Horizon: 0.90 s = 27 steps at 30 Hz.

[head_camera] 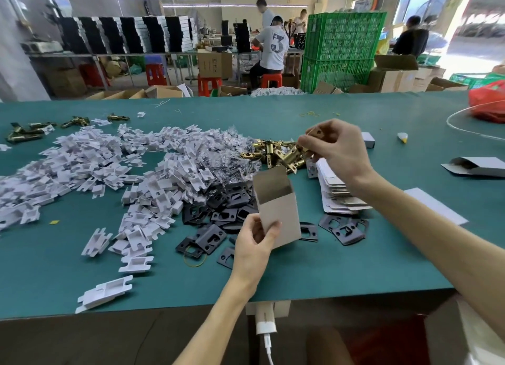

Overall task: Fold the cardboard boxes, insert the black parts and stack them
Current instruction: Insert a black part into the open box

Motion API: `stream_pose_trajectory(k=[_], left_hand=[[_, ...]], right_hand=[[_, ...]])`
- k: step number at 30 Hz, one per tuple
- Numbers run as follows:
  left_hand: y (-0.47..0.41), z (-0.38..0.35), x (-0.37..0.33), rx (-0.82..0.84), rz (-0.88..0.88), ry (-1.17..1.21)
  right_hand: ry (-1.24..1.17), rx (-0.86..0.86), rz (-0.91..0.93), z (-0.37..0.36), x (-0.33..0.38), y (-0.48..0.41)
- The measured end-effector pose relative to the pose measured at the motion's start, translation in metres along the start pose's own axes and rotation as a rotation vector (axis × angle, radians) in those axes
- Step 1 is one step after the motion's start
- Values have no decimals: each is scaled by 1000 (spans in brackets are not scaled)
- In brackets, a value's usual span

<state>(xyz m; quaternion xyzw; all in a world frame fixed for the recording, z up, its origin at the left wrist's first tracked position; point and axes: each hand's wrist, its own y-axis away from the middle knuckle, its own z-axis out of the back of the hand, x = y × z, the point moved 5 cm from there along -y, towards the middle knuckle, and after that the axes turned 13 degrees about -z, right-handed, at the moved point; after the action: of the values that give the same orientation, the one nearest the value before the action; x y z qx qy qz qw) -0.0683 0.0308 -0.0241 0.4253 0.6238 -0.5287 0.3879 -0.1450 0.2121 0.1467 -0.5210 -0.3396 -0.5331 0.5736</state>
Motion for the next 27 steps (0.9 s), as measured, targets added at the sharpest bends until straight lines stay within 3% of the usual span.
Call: stream_pose_trajectory(k=[3, 6, 9, 17, 23, 27], left_hand=[[0, -2, 2, 49, -7, -23], [0, -2, 1, 69, -15, -23], [0, -1, 1, 59, -14, -20], [0, 0, 2, 52, 0, -15], [0, -1, 0, 68, -4, 4], [2, -2, -2, 90, -6, 48]], right_hand=[[22, 133, 93, -1, 26, 22], [240, 248, 149, -15, 33, 42], [542, 230, 255, -28, 32, 53], [708, 197, 321, -29, 32, 51], [798, 306, 253, -45, 15, 54], [933, 329, 329, -58, 7, 59]])
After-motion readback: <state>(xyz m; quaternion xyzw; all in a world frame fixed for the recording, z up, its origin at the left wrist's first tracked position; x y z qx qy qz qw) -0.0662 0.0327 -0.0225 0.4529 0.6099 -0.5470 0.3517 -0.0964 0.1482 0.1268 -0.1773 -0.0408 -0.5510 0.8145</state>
